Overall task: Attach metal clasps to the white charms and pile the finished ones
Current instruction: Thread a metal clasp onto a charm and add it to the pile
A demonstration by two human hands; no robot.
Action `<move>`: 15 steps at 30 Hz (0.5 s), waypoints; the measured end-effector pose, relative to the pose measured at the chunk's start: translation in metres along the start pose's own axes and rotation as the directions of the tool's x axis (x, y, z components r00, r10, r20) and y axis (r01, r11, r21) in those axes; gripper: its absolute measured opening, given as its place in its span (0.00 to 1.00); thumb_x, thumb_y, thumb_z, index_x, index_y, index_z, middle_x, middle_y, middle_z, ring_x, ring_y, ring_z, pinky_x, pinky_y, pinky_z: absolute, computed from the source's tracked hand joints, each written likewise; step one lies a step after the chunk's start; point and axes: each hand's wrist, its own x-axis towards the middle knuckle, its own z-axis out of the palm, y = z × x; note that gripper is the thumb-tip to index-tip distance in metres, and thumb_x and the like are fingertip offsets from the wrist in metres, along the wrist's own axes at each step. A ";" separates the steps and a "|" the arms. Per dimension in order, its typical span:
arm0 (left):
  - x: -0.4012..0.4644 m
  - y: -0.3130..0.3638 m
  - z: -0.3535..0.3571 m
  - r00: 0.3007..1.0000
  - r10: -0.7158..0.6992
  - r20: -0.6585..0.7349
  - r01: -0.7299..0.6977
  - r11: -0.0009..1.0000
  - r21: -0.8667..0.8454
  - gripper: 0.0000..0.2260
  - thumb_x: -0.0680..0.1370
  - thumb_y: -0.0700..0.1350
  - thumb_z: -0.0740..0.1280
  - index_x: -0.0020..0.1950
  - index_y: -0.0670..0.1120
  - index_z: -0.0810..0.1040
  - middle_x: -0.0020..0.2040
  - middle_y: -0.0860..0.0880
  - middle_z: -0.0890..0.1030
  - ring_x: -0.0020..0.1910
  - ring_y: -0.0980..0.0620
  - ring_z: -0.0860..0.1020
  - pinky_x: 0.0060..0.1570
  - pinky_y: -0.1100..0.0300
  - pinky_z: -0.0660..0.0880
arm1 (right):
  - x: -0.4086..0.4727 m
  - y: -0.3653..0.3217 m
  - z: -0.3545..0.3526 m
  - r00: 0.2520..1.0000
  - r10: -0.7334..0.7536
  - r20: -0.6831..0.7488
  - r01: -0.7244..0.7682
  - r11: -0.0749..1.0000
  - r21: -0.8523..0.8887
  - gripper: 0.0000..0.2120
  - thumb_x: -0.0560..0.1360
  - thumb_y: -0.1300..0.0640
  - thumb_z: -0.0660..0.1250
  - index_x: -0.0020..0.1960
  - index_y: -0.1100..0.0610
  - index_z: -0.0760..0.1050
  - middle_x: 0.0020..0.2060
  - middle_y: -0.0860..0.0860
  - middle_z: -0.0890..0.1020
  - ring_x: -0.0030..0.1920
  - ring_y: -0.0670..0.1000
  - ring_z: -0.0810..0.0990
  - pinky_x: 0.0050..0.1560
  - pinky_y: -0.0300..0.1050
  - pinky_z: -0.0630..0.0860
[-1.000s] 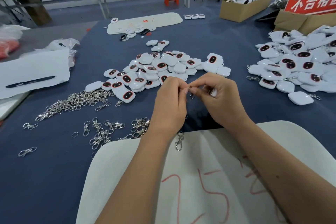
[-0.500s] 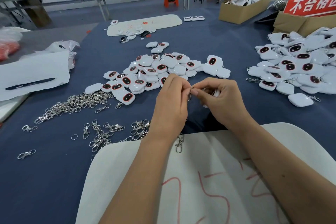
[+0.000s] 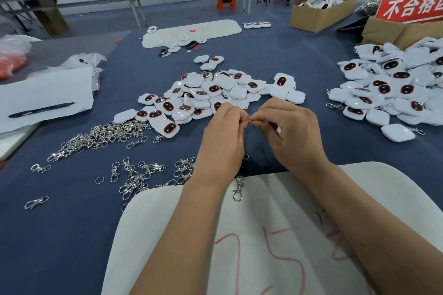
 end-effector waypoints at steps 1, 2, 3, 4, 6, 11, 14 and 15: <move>0.000 0.000 0.000 1.000 -0.012 -0.005 0.012 1.000 -0.011 0.07 0.82 0.38 0.63 0.46 0.46 0.76 0.47 0.52 0.74 0.42 0.49 0.74 0.44 0.50 0.73 | 0.000 -0.001 0.000 1.000 0.000 -0.009 0.000 1.000 0.010 0.05 0.78 0.64 0.73 0.45 0.57 0.85 0.40 0.49 0.83 0.38 0.51 0.79 0.37 0.53 0.77; 0.000 -0.001 0.001 1.000 -0.021 -0.013 0.021 1.000 -0.023 0.07 0.82 0.38 0.63 0.46 0.46 0.75 0.46 0.52 0.74 0.42 0.50 0.75 0.44 0.52 0.73 | 0.000 -0.002 0.001 1.000 0.010 -0.016 -0.009 1.000 0.029 0.05 0.77 0.65 0.73 0.44 0.58 0.85 0.40 0.50 0.83 0.38 0.52 0.80 0.38 0.53 0.77; 0.001 -0.001 0.000 0.999 -0.026 -0.025 0.025 0.999 -0.030 0.07 0.82 0.38 0.63 0.46 0.46 0.76 0.46 0.52 0.74 0.42 0.51 0.75 0.44 0.54 0.72 | 0.001 -0.002 0.002 0.999 0.030 -0.023 -0.029 0.998 0.055 0.05 0.76 0.66 0.73 0.44 0.59 0.85 0.40 0.50 0.83 0.39 0.54 0.80 0.39 0.54 0.77; 0.001 0.000 0.000 0.999 -0.024 -0.041 0.023 0.999 -0.036 0.07 0.82 0.37 0.64 0.46 0.46 0.76 0.46 0.52 0.74 0.42 0.52 0.75 0.44 0.57 0.72 | 0.001 -0.003 0.002 0.998 0.059 -0.031 -0.056 0.994 0.090 0.05 0.76 0.67 0.73 0.44 0.59 0.85 0.39 0.51 0.84 0.39 0.55 0.81 0.40 0.54 0.77; 0.001 0.002 0.000 0.997 -0.011 -0.072 0.007 0.999 -0.052 0.06 0.81 0.36 0.65 0.46 0.45 0.77 0.45 0.51 0.76 0.42 0.54 0.74 0.44 0.63 0.70 | 0.001 -0.004 0.001 0.991 0.125 -0.046 -0.115 0.976 0.187 0.04 0.76 0.67 0.74 0.44 0.60 0.86 0.40 0.51 0.84 0.41 0.55 0.82 0.44 0.54 0.78; 0.001 0.004 0.002 0.995 -0.010 -0.104 -0.006 0.989 -0.148 0.06 0.81 0.35 0.66 0.46 0.42 0.78 0.43 0.49 0.78 0.38 0.55 0.78 0.44 0.66 0.71 | 0.002 -0.008 -0.001 0.970 0.239 -0.032 -0.212 0.908 0.361 0.05 0.76 0.68 0.74 0.44 0.60 0.86 0.40 0.50 0.86 0.44 0.51 0.82 0.47 0.41 0.76; 0.000 0.005 0.002 0.996 -0.028 -0.089 0.012 0.984 -0.178 0.06 0.81 0.35 0.65 0.45 0.43 0.77 0.41 0.49 0.79 0.38 0.59 0.78 0.43 0.71 0.68 | 0.001 -0.009 0.000 0.960 0.279 -0.008 -0.251 0.873 0.418 0.05 0.76 0.69 0.74 0.44 0.61 0.85 0.40 0.51 0.86 0.43 0.50 0.82 0.48 0.42 0.76; 0.000 0.005 0.002 0.996 -0.035 -0.085 0.019 0.983 -0.185 0.06 0.81 0.35 0.65 0.45 0.43 0.77 0.41 0.49 0.79 0.38 0.61 0.77 0.43 0.73 0.67 | 0.001 -0.010 0.000 0.958 0.287 0.003 -0.260 0.864 0.431 0.05 0.76 0.69 0.74 0.44 0.61 0.85 0.40 0.51 0.86 0.42 0.49 0.82 0.47 0.42 0.75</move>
